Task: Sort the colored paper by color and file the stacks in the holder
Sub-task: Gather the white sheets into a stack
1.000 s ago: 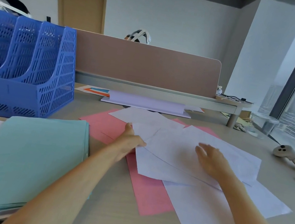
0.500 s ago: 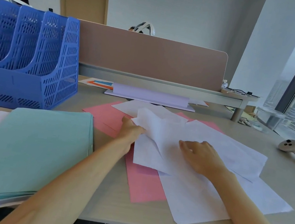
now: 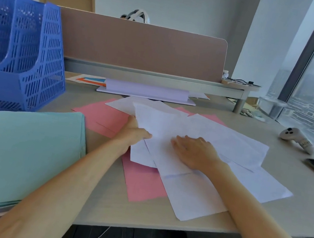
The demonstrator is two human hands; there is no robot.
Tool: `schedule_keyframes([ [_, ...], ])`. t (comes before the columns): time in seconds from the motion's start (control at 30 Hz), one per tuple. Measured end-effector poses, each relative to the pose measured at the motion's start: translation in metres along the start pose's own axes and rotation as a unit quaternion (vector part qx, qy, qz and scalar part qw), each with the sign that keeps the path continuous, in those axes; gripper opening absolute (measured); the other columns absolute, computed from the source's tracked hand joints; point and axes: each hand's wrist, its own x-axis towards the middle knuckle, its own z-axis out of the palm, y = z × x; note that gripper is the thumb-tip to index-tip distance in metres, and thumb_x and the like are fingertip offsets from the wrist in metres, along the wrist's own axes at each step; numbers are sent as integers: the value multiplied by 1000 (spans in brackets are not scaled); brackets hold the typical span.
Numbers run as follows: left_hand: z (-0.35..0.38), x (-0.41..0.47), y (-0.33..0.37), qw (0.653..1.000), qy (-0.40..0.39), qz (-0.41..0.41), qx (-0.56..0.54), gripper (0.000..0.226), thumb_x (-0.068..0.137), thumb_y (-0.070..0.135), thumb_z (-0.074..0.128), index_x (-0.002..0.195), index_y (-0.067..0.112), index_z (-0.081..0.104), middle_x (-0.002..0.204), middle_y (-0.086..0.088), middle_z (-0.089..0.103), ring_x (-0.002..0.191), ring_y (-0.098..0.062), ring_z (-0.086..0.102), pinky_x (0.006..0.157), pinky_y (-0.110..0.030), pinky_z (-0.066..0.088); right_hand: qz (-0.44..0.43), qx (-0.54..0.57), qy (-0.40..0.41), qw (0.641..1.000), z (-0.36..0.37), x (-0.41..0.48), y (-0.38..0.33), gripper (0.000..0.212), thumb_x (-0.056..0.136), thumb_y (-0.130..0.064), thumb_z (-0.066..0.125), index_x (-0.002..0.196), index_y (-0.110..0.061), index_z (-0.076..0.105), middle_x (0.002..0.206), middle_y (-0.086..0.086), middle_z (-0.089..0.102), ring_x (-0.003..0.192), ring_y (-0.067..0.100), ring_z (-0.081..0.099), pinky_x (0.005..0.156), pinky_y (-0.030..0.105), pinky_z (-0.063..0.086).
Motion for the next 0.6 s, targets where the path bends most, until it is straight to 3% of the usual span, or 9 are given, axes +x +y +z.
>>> schedule_keyframes([
  [0.1,-5,-3,6,996,48,80,-1,43,84,7,68,123,10,51,117,-5,64,104,-21,62,90,-37,51,52,192,65,978,-2,7,16,53,90,-65,31,116,-32,63,111,6,66,116,30,53,95,37,43],
  [0.2,-11,-8,17,984,59,164,-40,17,90,12,62,104,20,65,102,5,70,95,-13,67,86,-31,53,102,273,180,939,-9,11,36,71,86,-65,45,142,-22,44,145,7,46,133,31,40,108,45,36],
  [0.27,-15,-10,22,981,64,164,-77,7,94,22,59,92,21,66,91,7,70,83,-10,66,77,-28,52,140,401,187,886,-17,9,44,86,85,-61,57,152,-18,24,154,4,33,139,26,35,112,45,33],
  [0.3,-17,-11,23,981,77,157,-86,15,95,28,58,85,18,65,83,4,66,73,-10,62,70,-28,49,154,490,168,841,-21,7,45,90,83,-58,63,152,-19,21,151,5,38,135,23,41,110,44,36],
  [0.37,-17,-11,22,981,115,140,-69,35,95,36,54,68,15,49,65,-2,44,54,-7,41,55,-27,34,138,605,118,775,-24,7,47,71,84,-47,69,141,-15,42,131,8,60,113,21,62,99,42,49],
  [0.43,-14,-13,21,984,129,120,-29,43,97,45,47,65,20,35,62,3,31,51,-5,31,54,-27,25,104,611,89,780,-20,8,43,38,89,-30,66,119,-8,62,110,15,70,93,24,69,86,40,54],
  [0.5,-12,-19,23,996,57,73,-22,49,96,61,30,78,22,54,77,12,54,73,-3,50,72,-28,39,100,606,102,782,-15,9,41,23,93,-15,61,108,2,65,93,18,69,82,25,63,74,37,50],
  [0.53,-11,-20,24,998,3,55,-35,62,94,68,19,90,25,64,87,15,64,84,-4,57,83,-31,41,103,609,119,777,-15,10,42,19,93,-9,57,104,6,64,85,16,65,78,24,59,69,34,48],
  [0.6,-9,-22,24,995,-84,37,-40,82,91,71,4,97,25,71,87,12,72,84,-6,63,85,-30,41,146,615,173,756,-20,9,49,11,93,-3,53,92,3,62,75,9,57,68,21,51,58,25,42],
])
